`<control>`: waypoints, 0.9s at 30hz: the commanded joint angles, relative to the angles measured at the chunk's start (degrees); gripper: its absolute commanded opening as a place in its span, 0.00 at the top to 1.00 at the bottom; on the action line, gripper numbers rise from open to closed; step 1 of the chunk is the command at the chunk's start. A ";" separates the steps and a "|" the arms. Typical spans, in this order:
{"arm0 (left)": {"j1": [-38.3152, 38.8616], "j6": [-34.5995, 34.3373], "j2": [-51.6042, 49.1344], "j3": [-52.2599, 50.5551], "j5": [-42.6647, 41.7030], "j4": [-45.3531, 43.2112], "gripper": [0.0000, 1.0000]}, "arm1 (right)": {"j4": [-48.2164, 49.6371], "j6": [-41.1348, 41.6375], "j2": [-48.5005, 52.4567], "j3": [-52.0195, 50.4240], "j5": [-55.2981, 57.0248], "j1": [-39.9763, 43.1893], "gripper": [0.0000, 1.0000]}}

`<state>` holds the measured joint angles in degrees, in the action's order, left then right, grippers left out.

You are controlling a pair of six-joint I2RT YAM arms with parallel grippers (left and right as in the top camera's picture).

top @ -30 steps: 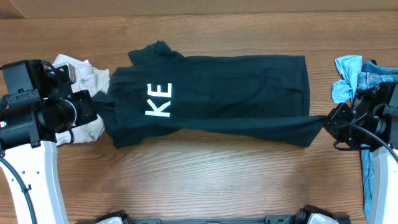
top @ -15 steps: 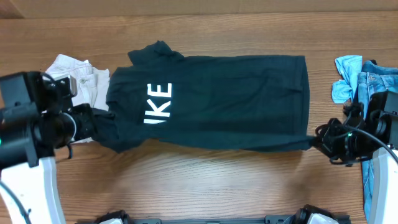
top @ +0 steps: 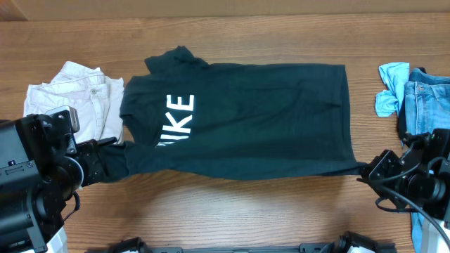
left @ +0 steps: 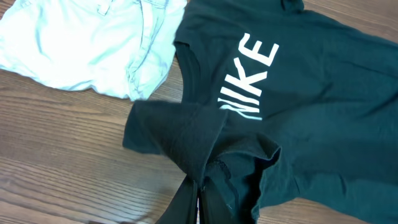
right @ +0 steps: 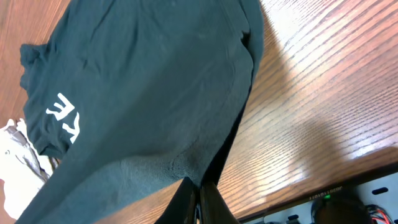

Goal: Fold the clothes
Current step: 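Pull the shirt's right edge outward with the right gripper, lift left gripper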

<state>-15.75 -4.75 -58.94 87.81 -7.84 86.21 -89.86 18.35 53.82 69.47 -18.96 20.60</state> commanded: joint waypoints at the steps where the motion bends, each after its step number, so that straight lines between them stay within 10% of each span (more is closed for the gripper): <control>1: 0.39 -1.01 -0.96 1.27 1.22 -1.88 0.96 | 2.10 0.87 0.76 1.09 1.16 0.09 0.96; 13: 2.21 3.30 -22.80 -0.50 -6.84 -11.02 0.96 | 10.16 -0.79 25.57 1.01 0.90 0.09 0.96; 27: 10.69 5.64 -38.25 -0.50 0.79 -24.20 0.96 | 25.99 -0.31 30.69 0.98 2.86 0.09 0.91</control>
<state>-5.06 -0.80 -95.15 87.53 -9.28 63.99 -65.49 18.00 82.17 69.52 -17.37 20.60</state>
